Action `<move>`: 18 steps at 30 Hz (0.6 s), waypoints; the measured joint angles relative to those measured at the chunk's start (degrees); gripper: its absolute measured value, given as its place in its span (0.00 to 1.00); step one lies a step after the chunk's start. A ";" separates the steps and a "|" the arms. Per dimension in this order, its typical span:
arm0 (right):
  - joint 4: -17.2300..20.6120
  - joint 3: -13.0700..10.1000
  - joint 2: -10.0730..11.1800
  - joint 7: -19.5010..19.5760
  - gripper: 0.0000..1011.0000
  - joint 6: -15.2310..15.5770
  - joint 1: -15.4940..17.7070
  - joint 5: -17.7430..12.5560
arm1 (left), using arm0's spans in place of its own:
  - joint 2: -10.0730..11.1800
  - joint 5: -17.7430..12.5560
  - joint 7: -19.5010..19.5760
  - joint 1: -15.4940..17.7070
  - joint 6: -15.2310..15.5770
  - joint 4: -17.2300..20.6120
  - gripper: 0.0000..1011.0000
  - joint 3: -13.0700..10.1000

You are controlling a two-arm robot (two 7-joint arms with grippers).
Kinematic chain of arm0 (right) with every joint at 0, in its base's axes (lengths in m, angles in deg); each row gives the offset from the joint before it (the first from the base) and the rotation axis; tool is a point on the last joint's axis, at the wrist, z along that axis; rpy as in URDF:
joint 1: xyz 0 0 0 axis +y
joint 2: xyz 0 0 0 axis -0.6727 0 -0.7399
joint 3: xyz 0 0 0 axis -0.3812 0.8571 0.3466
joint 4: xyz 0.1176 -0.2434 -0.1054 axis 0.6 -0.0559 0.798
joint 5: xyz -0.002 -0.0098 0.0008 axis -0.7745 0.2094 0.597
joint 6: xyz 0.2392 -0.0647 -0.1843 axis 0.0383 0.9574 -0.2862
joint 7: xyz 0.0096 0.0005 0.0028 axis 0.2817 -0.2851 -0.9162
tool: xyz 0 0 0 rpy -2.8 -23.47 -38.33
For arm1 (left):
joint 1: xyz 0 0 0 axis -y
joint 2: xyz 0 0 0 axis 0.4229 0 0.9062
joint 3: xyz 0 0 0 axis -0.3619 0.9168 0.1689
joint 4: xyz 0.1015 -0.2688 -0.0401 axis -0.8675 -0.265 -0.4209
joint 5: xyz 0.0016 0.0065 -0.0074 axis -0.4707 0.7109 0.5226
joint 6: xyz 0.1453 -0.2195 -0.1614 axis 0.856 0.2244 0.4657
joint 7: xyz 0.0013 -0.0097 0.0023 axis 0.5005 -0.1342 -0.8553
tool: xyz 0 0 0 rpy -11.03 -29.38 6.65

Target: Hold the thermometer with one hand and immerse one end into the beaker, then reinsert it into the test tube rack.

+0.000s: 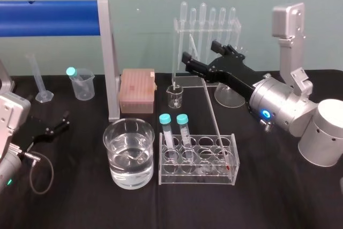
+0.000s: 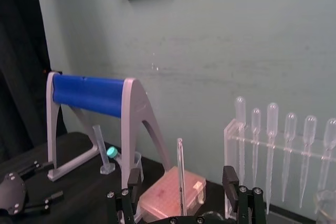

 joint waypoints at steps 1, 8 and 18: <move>-0.19 0.04 -0.09 -0.14 0.99 0.27 -0.11 0.06 | 0.00 0.00 0.00 0.00 0.00 0.00 1.00 0.00; -1.76 0.17 -0.82 -1.06 0.99 1.64 -0.81 0.53 | 0.00 0.00 0.00 0.00 0.00 0.00 1.00 0.00; -4.17 0.42 -1.79 -1.62 0.99 3.00 -1.78 0.98 | 0.00 0.00 0.00 0.00 0.00 0.00 1.00 0.00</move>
